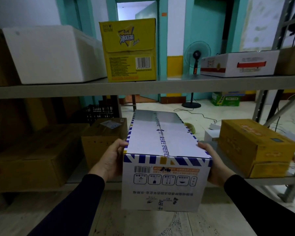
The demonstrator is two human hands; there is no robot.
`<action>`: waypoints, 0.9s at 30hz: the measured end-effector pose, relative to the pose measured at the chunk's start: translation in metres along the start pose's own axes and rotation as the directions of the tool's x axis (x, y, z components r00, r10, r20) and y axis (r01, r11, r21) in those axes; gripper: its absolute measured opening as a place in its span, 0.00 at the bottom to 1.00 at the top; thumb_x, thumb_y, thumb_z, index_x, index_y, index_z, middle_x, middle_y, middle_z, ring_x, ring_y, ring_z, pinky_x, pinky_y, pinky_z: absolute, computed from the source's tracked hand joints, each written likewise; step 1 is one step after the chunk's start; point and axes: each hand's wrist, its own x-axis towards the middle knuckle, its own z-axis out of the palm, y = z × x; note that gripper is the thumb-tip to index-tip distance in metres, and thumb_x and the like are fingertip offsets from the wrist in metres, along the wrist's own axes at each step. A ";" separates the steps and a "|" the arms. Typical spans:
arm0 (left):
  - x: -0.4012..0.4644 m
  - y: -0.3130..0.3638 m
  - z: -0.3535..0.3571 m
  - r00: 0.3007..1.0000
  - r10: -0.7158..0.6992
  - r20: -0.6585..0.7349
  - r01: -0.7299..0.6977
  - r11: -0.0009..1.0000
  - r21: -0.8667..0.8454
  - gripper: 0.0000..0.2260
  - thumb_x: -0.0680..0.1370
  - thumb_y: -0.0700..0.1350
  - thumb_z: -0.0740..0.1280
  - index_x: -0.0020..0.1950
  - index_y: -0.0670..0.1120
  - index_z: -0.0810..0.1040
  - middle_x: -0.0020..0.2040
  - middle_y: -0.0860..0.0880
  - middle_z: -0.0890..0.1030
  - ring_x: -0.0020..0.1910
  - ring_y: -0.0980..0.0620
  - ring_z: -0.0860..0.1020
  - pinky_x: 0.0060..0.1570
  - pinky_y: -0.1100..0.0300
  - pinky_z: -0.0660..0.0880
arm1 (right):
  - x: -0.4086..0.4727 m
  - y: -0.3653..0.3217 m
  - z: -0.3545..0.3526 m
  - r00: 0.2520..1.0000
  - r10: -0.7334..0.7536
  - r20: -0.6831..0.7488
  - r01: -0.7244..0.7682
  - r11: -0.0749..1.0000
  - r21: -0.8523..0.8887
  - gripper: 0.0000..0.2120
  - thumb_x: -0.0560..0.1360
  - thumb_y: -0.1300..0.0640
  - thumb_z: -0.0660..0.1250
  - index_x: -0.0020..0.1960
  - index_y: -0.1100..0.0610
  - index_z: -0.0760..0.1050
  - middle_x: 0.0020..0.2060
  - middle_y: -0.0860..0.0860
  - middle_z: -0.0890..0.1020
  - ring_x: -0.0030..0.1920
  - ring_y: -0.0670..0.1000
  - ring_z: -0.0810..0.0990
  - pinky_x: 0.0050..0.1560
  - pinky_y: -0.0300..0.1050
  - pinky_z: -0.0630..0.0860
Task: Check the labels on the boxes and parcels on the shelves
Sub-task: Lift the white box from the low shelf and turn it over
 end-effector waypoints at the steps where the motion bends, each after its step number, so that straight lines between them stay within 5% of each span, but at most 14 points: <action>1: 0.000 -0.001 0.000 1.000 -0.003 0.003 0.003 1.000 -0.010 0.14 0.73 0.49 0.63 0.51 0.42 0.82 0.46 0.40 0.85 0.44 0.41 0.82 0.51 0.50 0.73 | -0.001 0.000 0.001 1.000 0.003 0.002 -0.003 1.000 -0.002 0.25 0.77 0.40 0.63 0.55 0.63 0.76 0.40 0.62 0.86 0.34 0.59 0.84 0.41 0.48 0.79; 7: 0.001 -0.004 -0.003 0.999 -0.038 -0.026 0.037 0.999 -0.021 0.18 0.71 0.42 0.62 0.60 0.42 0.77 0.57 0.38 0.82 0.57 0.36 0.78 0.55 0.47 0.73 | 0.003 0.011 0.000 1.000 -0.001 0.028 0.001 1.000 -0.008 0.21 0.79 0.43 0.62 0.58 0.61 0.72 0.39 0.59 0.87 0.33 0.58 0.86 0.32 0.46 0.80; 12: 0.005 -0.008 0.001 0.997 -0.075 -0.009 0.076 0.997 0.013 0.11 0.77 0.45 0.67 0.60 0.48 0.75 0.49 0.42 0.86 0.49 0.39 0.83 0.45 0.50 0.80 | 0.008 0.014 0.002 0.997 -0.044 0.061 0.044 0.999 0.008 0.17 0.80 0.45 0.61 0.58 0.58 0.70 0.38 0.57 0.87 0.35 0.58 0.86 0.31 0.46 0.80; 18: 0.012 -0.008 -0.003 0.998 -0.057 0.014 0.056 0.997 0.058 0.20 0.74 0.43 0.71 0.65 0.53 0.73 0.57 0.41 0.84 0.57 0.37 0.82 0.60 0.41 0.76 | 0.015 0.014 -0.002 0.996 -0.073 0.046 0.073 0.997 0.001 0.24 0.80 0.38 0.57 0.59 0.58 0.74 0.42 0.58 0.87 0.37 0.58 0.87 0.38 0.49 0.80; 24: 0.007 -0.014 -0.016 0.986 -0.131 -0.102 0.127 0.991 -0.044 0.17 0.74 0.48 0.70 0.59 0.41 0.77 0.43 0.40 0.85 0.39 0.41 0.83 0.45 0.51 0.77 | 0.017 0.015 -0.006 0.991 -0.131 -0.021 0.121 0.957 -0.263 0.29 0.78 0.34 0.61 0.60 0.59 0.79 0.46 0.59 0.87 0.44 0.59 0.87 0.53 0.61 0.82; 27: 0.001 -0.016 -0.023 0.986 -0.133 -0.101 0.121 0.986 -0.117 0.14 0.77 0.49 0.66 0.54 0.39 0.77 0.35 0.41 0.83 0.31 0.43 0.82 0.42 0.53 0.73 | 0.011 0.018 -0.016 1.000 0.015 0.008 -0.013 0.981 -0.194 0.30 0.79 0.33 0.59 0.60 0.58 0.81 0.52 0.66 0.84 0.48 0.65 0.84 0.54 0.62 0.82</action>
